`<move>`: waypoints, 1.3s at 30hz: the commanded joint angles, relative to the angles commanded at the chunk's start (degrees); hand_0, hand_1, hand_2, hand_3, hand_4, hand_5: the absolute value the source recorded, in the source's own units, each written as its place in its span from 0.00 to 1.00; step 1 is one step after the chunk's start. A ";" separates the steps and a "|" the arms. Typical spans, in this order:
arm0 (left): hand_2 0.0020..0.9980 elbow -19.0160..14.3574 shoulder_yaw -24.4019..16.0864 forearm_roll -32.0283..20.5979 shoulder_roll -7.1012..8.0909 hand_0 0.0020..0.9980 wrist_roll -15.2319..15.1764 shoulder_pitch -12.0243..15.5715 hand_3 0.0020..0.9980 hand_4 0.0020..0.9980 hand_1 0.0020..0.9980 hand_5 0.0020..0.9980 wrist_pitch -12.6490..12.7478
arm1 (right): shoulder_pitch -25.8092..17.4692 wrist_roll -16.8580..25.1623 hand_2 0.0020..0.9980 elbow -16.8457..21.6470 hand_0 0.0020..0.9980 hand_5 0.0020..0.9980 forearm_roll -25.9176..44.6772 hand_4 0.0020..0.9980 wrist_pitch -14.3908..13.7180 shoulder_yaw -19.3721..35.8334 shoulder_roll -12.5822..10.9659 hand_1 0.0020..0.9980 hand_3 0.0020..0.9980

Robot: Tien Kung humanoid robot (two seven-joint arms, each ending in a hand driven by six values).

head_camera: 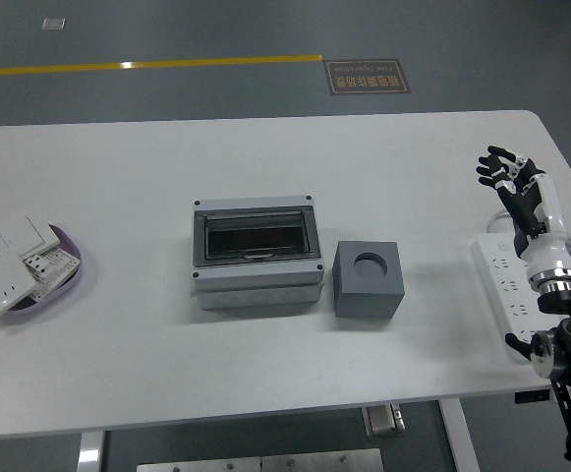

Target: Pick up the cylinder from the cube,place it in the box,flap close box

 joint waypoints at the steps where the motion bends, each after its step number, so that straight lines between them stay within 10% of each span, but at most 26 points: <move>1: 0.58 0.00 -0.42 0.19 -0.07 0.64 0.15 0.14 0.64 0.72 0.66 0.31 0.05 | -0.19 -0.01 0.68 0.07 0.72 0.48 -0.10 0.73 0.03 0.40 0.08 0.67 0.69; 39: 0.58 0.00 -2.05 -0.21 -0.32 0.64 -0.56 -0.03 0.64 0.72 0.66 0.31 0.20 | -3.87 -1.17 0.65 4.71 0.71 0.55 -3.35 0.77 1.02 9.43 -0.97 0.65 0.66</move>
